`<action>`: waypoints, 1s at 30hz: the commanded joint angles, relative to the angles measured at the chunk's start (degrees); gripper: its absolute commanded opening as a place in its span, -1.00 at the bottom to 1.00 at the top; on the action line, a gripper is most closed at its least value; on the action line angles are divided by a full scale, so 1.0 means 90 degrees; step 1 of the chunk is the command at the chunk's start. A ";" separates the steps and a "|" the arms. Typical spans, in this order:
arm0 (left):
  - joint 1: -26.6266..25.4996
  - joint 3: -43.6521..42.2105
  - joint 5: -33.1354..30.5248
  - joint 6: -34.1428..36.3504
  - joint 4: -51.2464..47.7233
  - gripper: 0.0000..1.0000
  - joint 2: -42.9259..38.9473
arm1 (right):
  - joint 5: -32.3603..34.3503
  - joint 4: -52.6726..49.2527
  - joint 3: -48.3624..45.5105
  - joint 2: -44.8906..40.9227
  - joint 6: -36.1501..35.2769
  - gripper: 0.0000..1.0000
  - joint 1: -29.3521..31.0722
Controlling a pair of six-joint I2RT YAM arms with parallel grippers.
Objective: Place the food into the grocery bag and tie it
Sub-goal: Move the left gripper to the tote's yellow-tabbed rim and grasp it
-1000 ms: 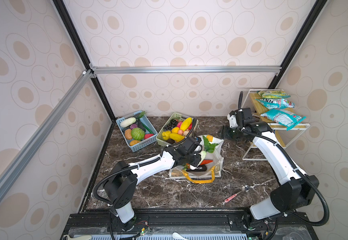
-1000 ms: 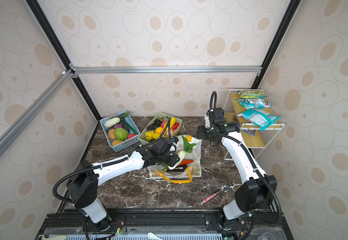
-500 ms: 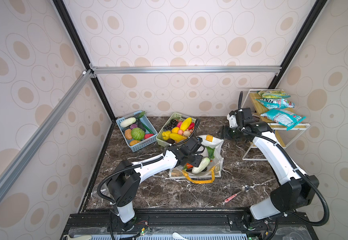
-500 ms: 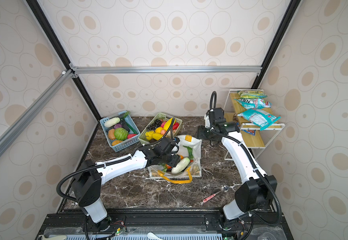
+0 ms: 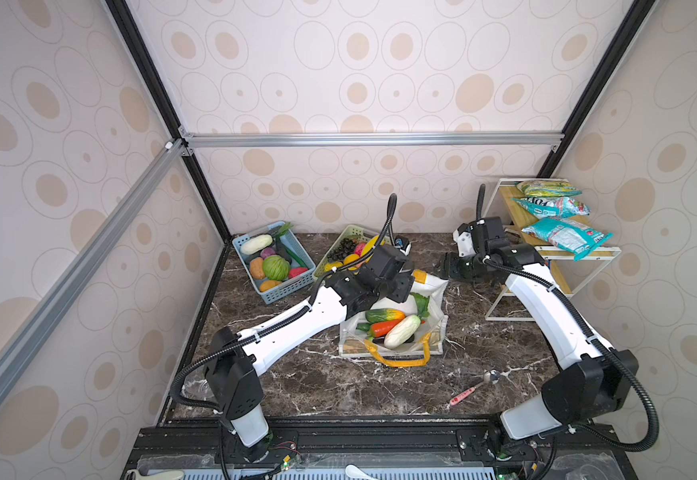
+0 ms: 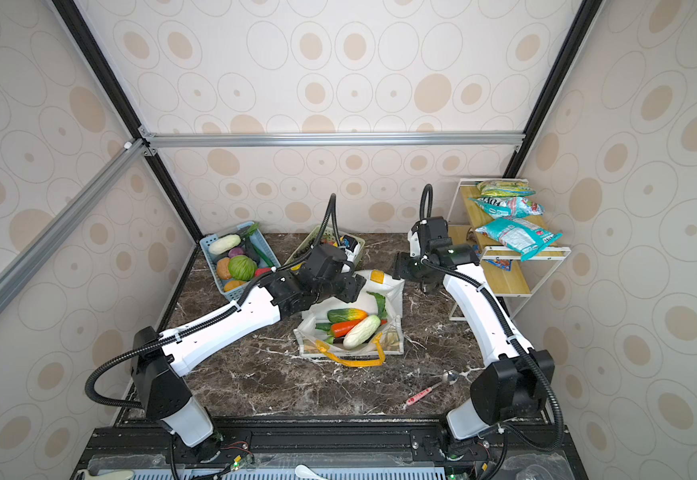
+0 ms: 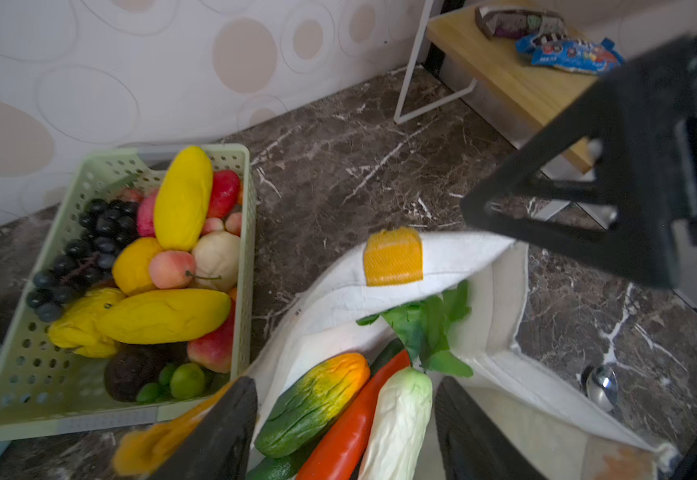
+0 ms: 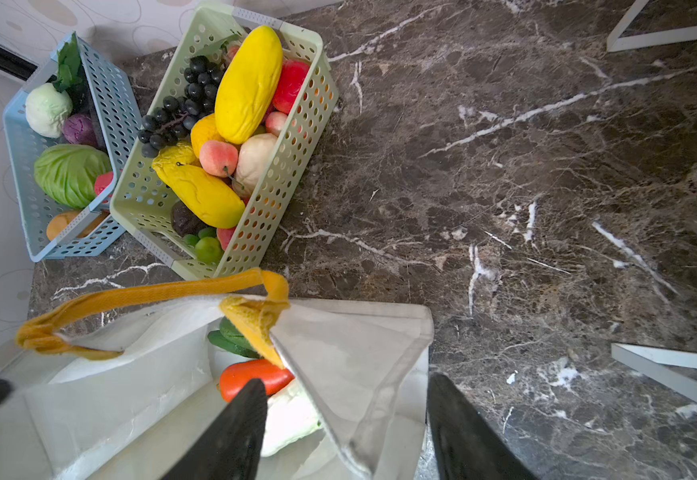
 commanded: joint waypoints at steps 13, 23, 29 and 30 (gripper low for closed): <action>0.0503 0.1962 -0.0115 0.1891 -0.1402 0.66 0.1172 | -0.0132 -0.0120 -0.0101 -0.0288 -0.0049 0.29 -0.0052; 0.1018 0.1883 0.0463 0.2329 -0.1385 0.70 0.1560 | -0.0206 -0.0112 -0.0106 -0.0251 0.0014 0.29 -0.0053; 0.1203 0.1883 0.0908 0.2551 -0.1468 0.66 0.1843 | -0.0210 -0.0115 -0.0137 -0.0280 0.0039 0.29 -0.0053; 0.1213 0.1866 0.1001 0.2591 -0.1474 0.64 0.1879 | -0.0210 -0.0118 -0.0143 -0.0286 0.0040 0.29 -0.0053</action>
